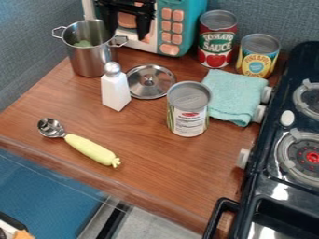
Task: Put the lid on the pot
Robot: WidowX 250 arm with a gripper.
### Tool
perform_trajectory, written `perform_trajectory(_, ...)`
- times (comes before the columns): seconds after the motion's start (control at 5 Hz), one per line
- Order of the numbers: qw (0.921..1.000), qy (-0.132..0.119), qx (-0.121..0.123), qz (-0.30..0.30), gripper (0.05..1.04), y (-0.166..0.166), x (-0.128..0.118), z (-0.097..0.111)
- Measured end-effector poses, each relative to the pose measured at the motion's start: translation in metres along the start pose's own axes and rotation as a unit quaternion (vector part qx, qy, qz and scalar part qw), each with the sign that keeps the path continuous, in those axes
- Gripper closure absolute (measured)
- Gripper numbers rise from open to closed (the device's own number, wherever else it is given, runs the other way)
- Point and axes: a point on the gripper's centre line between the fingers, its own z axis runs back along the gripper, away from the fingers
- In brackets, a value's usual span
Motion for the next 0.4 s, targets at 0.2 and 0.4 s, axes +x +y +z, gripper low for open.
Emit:
perform_trajectory(0.2, 0.9999, 0.006, 0.002, -0.010, 0.083, -0.0102, -0.0038, -0.0077)
perform_trajectory(0.4, 0.9998, 0.006, 0.008, -0.015, 0.083, -0.0150, -0.0050, -0.0129)
